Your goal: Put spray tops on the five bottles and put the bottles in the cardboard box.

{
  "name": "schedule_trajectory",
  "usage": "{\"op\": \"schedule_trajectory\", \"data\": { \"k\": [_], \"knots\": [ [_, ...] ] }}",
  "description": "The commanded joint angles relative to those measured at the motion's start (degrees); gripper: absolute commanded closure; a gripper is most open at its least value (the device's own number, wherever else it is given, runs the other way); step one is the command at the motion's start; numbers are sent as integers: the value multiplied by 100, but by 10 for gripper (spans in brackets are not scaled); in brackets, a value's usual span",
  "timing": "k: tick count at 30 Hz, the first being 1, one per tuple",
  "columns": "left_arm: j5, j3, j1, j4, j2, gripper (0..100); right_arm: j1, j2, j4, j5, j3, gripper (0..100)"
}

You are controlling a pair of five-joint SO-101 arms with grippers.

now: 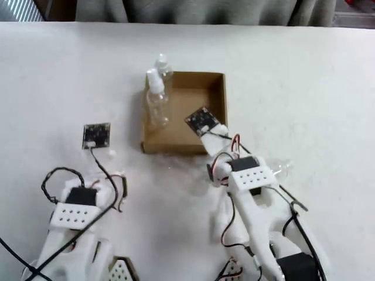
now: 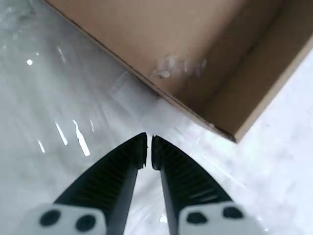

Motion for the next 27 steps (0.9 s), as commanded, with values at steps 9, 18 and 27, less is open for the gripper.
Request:
{"op": "schedule_trajectory", "data": {
  "k": [9, 18, 27],
  "knots": [
    [-70, -290, 66, 97, -136, 977, -1077, -31, 1015, -44, -273, 981],
    [-70, -290, 57, 97, -136, 976, -1868, -716, 1226, -791, -255, 981],
    [-70, -290, 22, 97, -136, 976, -1982, -1921, 1437, -782, 369, 981]
  ]
}}
